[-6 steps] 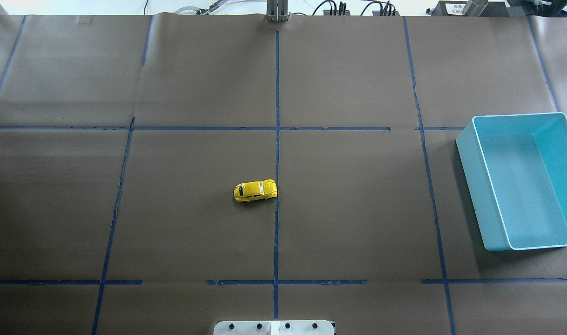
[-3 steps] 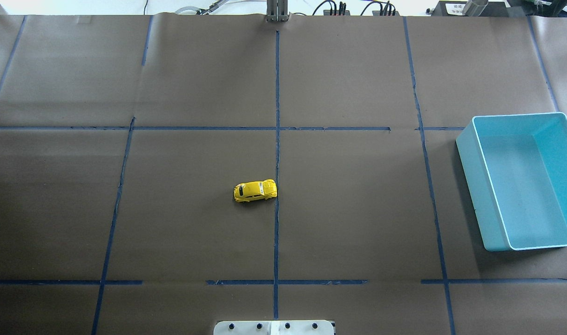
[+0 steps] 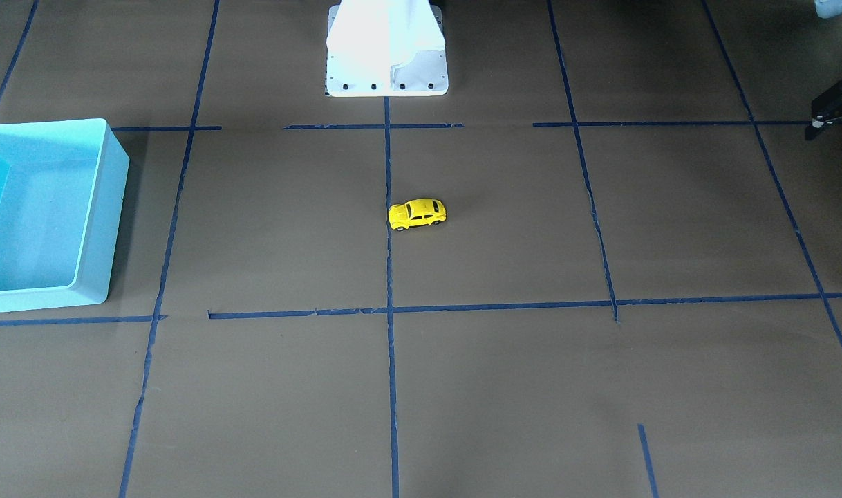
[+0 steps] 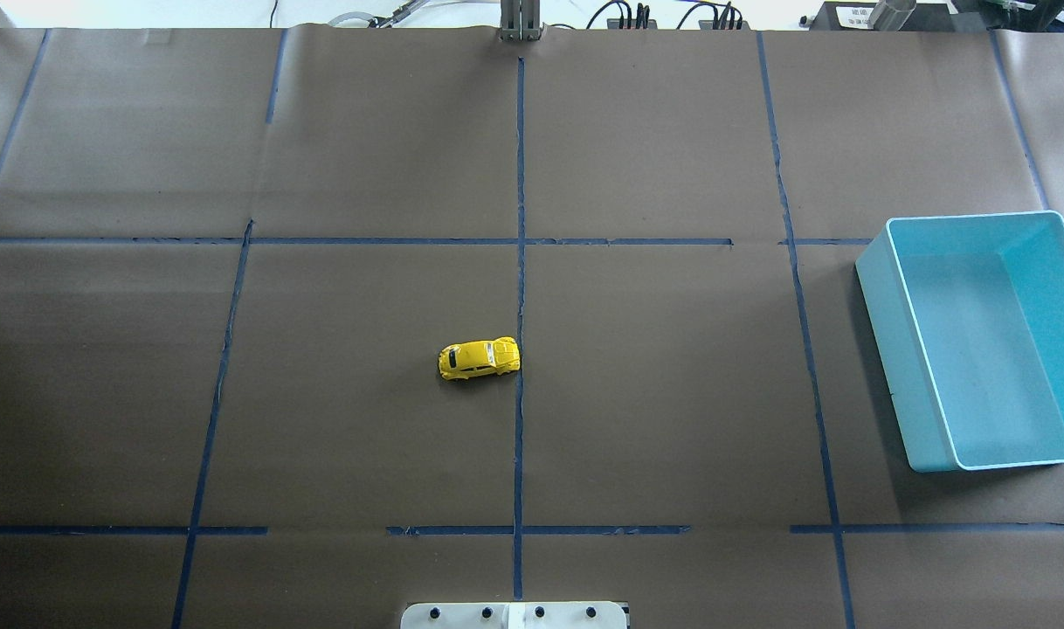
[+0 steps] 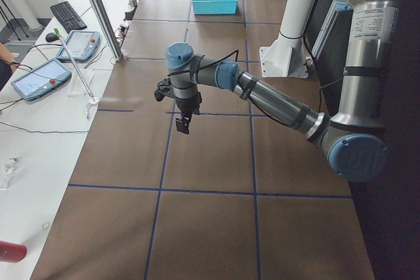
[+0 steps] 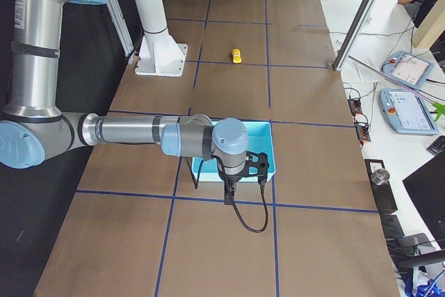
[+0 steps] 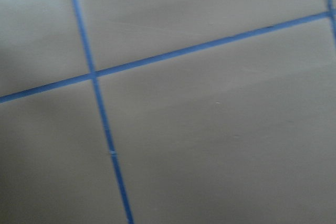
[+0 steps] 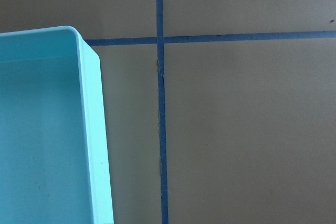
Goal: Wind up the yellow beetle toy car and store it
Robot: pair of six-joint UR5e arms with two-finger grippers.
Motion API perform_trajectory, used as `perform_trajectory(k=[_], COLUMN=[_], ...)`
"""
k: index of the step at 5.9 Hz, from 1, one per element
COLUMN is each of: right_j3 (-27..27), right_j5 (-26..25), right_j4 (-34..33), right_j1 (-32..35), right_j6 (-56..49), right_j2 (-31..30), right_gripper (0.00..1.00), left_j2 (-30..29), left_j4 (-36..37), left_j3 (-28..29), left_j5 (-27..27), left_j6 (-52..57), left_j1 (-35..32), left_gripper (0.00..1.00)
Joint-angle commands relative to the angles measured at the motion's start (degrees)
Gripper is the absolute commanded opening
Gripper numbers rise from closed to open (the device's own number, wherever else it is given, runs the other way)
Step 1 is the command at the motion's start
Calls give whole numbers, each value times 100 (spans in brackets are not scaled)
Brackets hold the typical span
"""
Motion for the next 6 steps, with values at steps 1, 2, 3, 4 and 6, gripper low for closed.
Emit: perform_trajectory(k=[1, 2, 3, 4, 6], right_j3=[-1, -10, -10, -10, -19], right_j5=[-1, -1, -1, 8, 8], right_j4=[0, 0, 0, 0, -9], right_j1=[35, 44, 44, 44, 53], right_j6=[0, 0, 0, 0, 0], right_j2=[3, -5, -6, -6, -5], right_gripper=[100, 100, 100, 100, 100], left_j2=[-1016, -1299, -1633, -1897, -2172], left_j4=[98, 89, 98, 89, -68], left_j3=[-71, -71, -71, -54, -36], left_j5=[653, 927, 1330, 1951, 2204], left_j6=[63, 90, 299, 614, 670], left_j1=[1163, 1814, 2351, 2974, 3550], left_gripper=[100, 100, 100, 100, 100])
